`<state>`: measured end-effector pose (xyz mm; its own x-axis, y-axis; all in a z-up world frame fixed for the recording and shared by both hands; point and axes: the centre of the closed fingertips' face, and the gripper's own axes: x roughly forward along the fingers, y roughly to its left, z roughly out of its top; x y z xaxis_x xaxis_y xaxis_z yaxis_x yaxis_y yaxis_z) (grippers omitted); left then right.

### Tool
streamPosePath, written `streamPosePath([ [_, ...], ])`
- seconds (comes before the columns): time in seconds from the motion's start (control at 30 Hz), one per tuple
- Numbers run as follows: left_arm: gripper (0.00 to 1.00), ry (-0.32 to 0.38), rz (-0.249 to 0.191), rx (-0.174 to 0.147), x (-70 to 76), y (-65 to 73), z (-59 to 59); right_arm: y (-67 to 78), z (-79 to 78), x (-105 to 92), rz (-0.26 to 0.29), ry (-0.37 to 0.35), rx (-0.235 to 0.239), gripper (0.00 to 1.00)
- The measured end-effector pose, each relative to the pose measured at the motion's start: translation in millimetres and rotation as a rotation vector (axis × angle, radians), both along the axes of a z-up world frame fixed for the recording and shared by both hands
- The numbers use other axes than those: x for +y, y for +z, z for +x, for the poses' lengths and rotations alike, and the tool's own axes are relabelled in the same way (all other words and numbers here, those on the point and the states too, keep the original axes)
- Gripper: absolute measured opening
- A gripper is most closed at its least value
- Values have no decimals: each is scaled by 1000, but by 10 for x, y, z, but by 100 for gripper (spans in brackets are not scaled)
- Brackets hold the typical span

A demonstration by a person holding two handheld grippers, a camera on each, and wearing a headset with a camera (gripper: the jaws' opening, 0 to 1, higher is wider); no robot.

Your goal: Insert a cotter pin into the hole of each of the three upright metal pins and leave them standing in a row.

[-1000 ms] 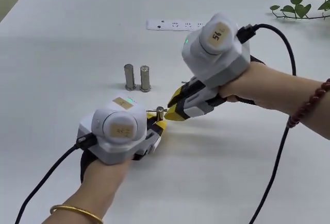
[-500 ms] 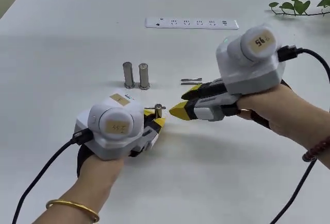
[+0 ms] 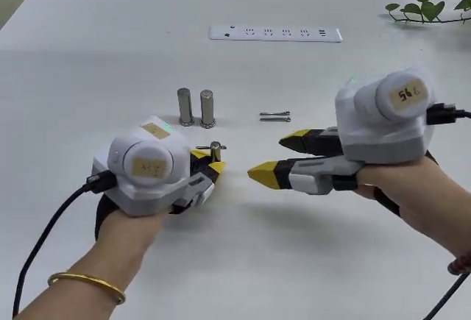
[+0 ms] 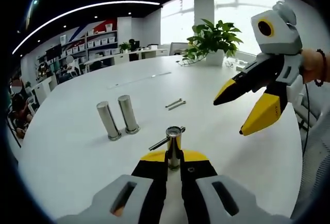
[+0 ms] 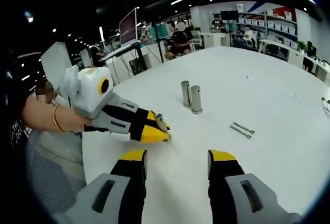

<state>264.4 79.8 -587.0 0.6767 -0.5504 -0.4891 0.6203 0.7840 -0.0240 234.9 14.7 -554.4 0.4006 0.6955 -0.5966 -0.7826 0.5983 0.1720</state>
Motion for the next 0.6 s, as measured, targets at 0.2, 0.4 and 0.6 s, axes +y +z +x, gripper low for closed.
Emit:
streamPosePath([
  [0.2, 6, 0, 19, -2, 133, -5, 65, -87, -101, -37, 9, -32, 30, 44],
  [0.4, 6, 3, 33, -3, 239, -14, 143, -113, -124, -60, 20, -54, 47, 44],
  [0.6, 6, 4, 27, -10, 285, 18, 233, -133, -136, -76, 27, -65, 56, 44],
])
